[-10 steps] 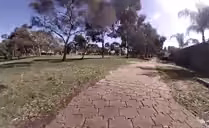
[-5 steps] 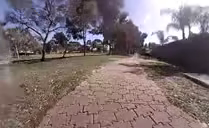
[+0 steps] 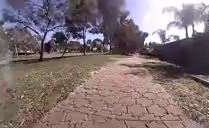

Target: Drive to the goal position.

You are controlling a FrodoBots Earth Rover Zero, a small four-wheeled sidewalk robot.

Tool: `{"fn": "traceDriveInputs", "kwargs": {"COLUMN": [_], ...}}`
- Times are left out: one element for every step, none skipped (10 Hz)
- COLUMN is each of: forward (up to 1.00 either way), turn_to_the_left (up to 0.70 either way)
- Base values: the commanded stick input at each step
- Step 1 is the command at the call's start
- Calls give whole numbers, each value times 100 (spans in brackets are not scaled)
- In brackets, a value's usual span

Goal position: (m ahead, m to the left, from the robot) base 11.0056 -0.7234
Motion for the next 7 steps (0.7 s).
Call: {"fn": "traceDriveInputs", "kwargs": {"forward": [70, 70, 70, 70, 70, 70, 70], "turn_to_the_left": [-34, -34, -33, -32, 2, 1, 0]}}
